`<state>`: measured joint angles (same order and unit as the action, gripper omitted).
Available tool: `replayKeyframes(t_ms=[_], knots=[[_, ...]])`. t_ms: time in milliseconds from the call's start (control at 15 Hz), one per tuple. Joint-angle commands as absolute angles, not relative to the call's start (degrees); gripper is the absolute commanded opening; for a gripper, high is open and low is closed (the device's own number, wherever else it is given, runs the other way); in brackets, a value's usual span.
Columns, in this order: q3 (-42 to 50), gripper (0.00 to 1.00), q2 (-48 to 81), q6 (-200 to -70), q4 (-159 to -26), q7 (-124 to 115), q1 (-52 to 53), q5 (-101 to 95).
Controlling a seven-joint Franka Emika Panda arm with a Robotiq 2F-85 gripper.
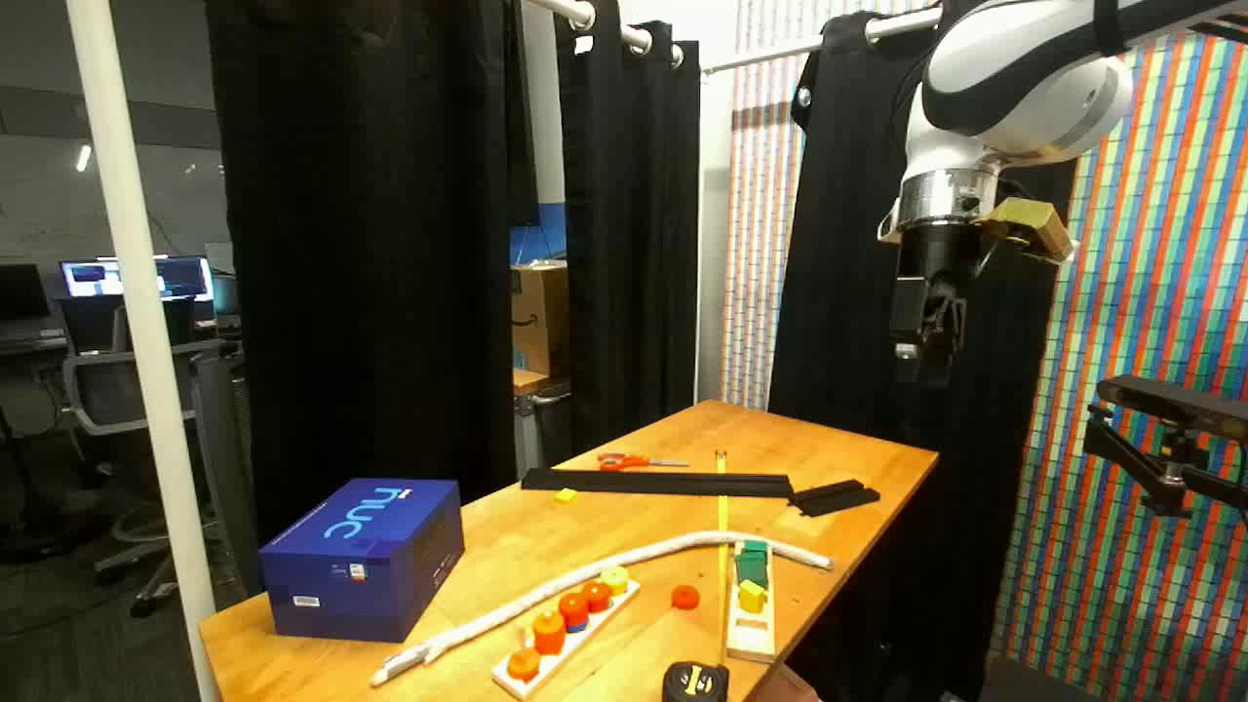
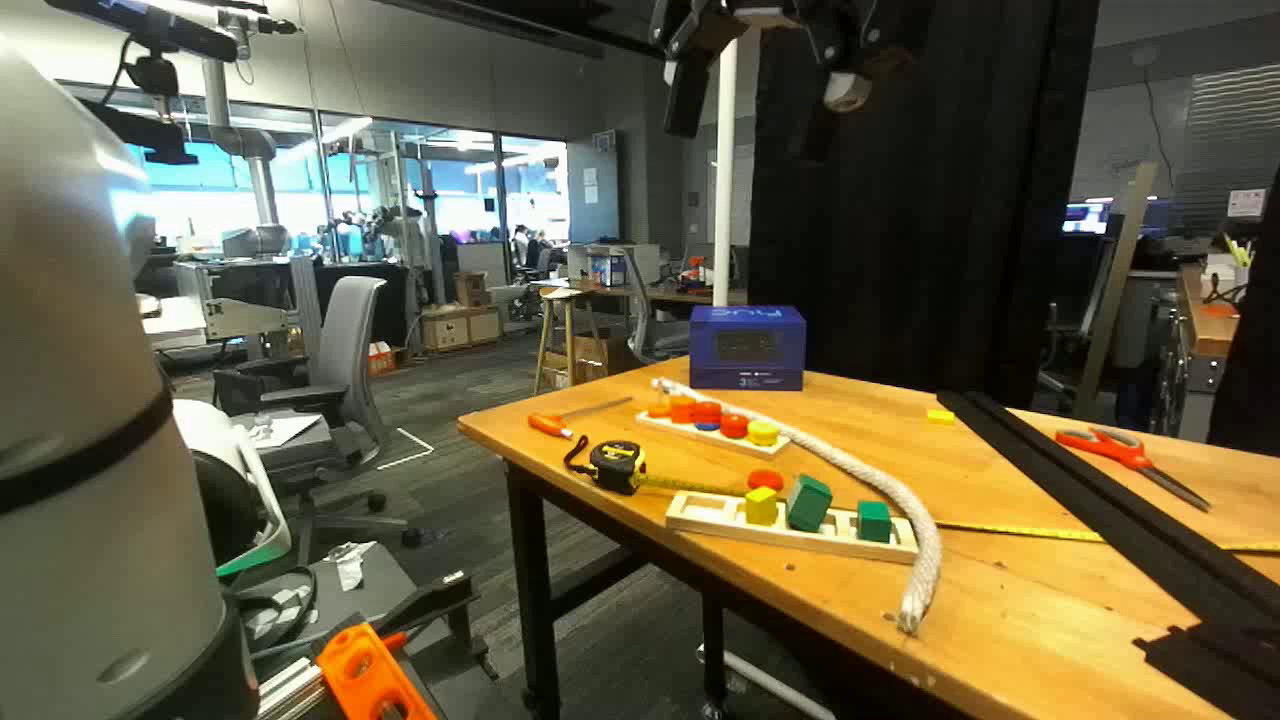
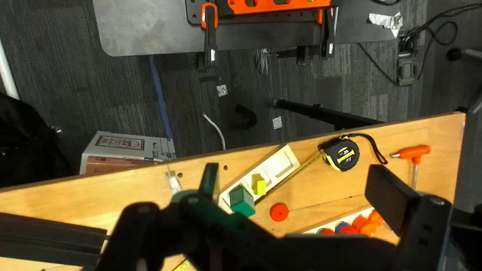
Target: Unhang the orange object from the third column of the object and put it on the table
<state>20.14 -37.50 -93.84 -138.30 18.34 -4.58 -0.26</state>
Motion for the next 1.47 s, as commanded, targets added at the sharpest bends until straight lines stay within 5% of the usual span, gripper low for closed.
replayKeyframes(t_ms=[0,667,1400], knots=[[19.0,1.00,-37.1,-93.7,-138.0,19.1,-6.1,0.4],[17.8,1.00,-37.3,-94.8,-138.5,16.9,-6.3,1.0],[-5.3,1.00,-25.1,-126.6,-146.4,-18.2,-3.0,5.2]])
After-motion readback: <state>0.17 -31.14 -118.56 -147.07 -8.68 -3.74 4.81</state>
